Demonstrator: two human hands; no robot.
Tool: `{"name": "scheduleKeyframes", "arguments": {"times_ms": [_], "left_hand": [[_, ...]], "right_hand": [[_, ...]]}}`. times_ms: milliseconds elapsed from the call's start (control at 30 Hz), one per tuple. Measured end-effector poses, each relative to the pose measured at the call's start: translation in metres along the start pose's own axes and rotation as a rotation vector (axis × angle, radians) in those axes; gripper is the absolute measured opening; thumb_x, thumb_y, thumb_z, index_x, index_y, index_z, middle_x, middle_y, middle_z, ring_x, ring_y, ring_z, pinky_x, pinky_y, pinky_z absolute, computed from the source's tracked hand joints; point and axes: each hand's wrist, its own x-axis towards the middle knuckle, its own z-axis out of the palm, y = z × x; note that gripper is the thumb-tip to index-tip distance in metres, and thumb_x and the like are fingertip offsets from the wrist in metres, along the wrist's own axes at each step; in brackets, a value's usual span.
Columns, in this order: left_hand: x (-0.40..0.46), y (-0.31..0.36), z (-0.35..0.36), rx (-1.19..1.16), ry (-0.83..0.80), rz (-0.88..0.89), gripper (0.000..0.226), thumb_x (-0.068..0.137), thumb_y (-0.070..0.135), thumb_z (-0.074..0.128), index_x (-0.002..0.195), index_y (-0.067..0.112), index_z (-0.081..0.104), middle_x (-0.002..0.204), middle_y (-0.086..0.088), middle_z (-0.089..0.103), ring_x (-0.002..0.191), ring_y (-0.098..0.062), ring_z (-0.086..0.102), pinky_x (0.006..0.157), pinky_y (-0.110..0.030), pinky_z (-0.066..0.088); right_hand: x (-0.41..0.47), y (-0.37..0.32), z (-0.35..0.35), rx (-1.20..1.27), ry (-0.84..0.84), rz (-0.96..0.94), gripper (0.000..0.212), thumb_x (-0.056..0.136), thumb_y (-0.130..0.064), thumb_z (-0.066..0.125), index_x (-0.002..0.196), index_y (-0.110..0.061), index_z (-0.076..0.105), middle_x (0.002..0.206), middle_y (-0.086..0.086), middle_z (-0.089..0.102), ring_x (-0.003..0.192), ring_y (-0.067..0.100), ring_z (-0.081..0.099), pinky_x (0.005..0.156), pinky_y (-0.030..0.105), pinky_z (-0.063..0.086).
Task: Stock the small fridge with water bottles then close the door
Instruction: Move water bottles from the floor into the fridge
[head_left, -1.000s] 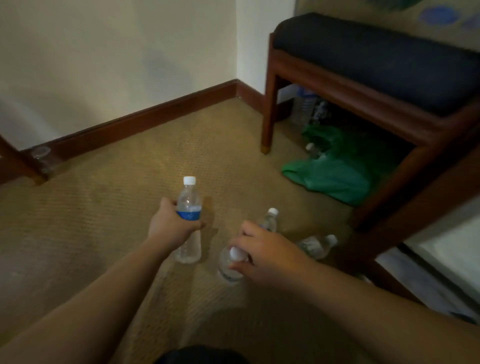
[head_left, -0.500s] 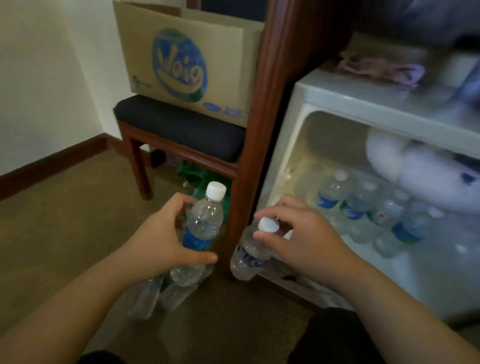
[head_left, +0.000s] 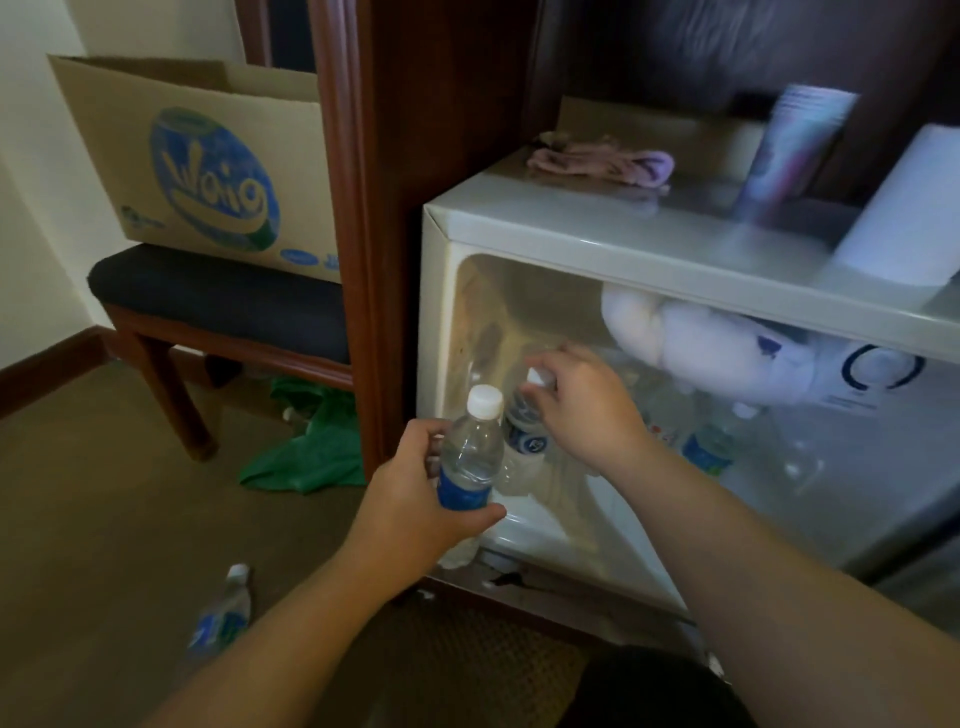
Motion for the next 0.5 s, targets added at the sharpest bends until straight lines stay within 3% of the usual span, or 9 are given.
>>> {"name": "scheduleKeyframes", "arguments": {"times_ms": [200,333,500], "left_hand": [[0.013,-0.010,0.020,0.033,0.089,-0.027,0.084,0.066,0.038,0.095,0.131,0.036,0.041,0.103,0.030,0.057,0.089,0.015,0.058,0.074,-0.006,0.046],[0.023,-0.014,0.032,0.012,0.106,-0.071,0.082,0.070,0.034,0.093,0.132,0.036,0.040,0.098,0.033,0.052,0.096,-0.001,0.059,0.082,-0.020,0.049],[0.041,-0.012,0.048,-0.009,0.109,-0.092,0.079,0.073,0.031,0.092,0.132,0.035,0.040,0.102,0.023,0.059,0.096,-0.004,0.062,0.084,-0.025,0.051]], "right_hand": [[0.030,0.017,0.014,-0.072,-0.049,-0.078,0.022,0.095,-0.020,0.065,0.113,-0.007,0.067,0.116,0.010,0.057,0.096,0.032,0.063,0.079,0.037,0.050],[0.042,0.030,0.020,-0.114,-0.105,-0.111,0.022,0.099,-0.019,0.059,0.117,-0.008,0.062,0.117,0.008,0.052,0.100,0.029,0.057,0.080,0.031,0.043],[0.054,0.042,0.025,-0.189,-0.172,-0.076,0.021,0.099,-0.017,0.057,0.115,-0.005,0.063,0.114,0.011,0.050,0.096,0.032,0.057,0.079,0.035,0.049]]}}
